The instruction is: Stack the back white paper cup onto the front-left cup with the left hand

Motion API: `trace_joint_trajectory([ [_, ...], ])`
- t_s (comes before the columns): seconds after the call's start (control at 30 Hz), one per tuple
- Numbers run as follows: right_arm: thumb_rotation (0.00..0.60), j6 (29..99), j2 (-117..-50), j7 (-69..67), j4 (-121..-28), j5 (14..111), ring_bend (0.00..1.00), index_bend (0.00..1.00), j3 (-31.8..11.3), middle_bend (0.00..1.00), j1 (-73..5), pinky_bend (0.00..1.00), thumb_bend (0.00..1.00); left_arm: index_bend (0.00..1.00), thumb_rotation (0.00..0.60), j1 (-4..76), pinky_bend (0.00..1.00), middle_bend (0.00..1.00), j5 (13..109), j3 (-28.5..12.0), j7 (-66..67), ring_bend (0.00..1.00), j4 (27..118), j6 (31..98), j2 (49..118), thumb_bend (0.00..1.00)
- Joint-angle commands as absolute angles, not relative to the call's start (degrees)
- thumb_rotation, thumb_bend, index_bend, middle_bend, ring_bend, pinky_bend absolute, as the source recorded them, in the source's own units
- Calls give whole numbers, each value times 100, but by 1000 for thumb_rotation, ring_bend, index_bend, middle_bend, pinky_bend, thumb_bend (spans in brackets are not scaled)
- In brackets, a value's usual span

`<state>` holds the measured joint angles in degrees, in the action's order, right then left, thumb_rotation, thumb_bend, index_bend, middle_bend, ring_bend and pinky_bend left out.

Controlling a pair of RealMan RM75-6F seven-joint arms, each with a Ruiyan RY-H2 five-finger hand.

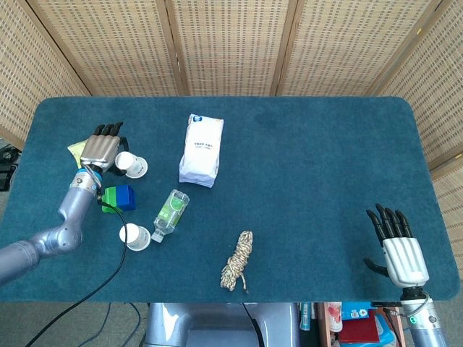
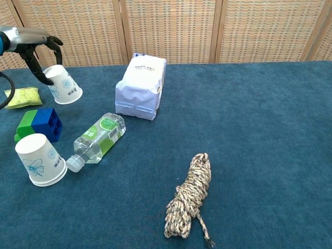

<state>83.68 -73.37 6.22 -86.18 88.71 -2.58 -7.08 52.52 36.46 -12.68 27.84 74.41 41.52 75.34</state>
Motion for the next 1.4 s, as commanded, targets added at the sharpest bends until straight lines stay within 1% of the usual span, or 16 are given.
trace_joint_trajectory([
  [0.03,600,8399,-7334,611,-8640,8907,0,0,-243,0,-701,0,45,502,600,4817,0,0,4340,-1481,2326,0,9708,4656,5952,209],
  [0.13,600,8413,-7327,593,-8649,8915,0,0,-241,0,-695,0,45,502,600,4641,0,0,4588,-1466,2090,0,10465,4576,5355,208],
  [0.23,600,8426,-7320,575,-8656,8921,0,0,-237,0,-689,0,45,502,600,4486,0,0,4829,-1416,1838,0,11003,4434,4893,208],
  [0.4,600,8442,-7307,543,-8668,8928,0,0,-236,0,-682,0,45,502,600,4268,0,0,5339,-1241,1678,0,11455,4342,4453,208],
  [0.6,600,8464,-7301,534,-8685,8950,0,0,-230,0,-676,0,45,502,600,4057,0,0,5856,-982,1461,0,11646,4220,4301,208],
  [0.87,600,8458,-7305,532,-8681,8928,0,0,-241,0,-676,0,44,502,600,3893,0,0,6396,-821,1133,0,11632,4190,4274,209],
  [1.2,600,8467,-7306,525,-8678,8927,0,0,-245,0,-674,0,45,502,600,3976,0,0,6461,-693,1018,0,11610,3881,4045,208],
  [1.4,600,8496,-7298,508,-8685,8948,0,0,-244,0,-665,0,45,502,600,4043,0,0,6398,-586,1175,0,11526,3869,4207,208],
])
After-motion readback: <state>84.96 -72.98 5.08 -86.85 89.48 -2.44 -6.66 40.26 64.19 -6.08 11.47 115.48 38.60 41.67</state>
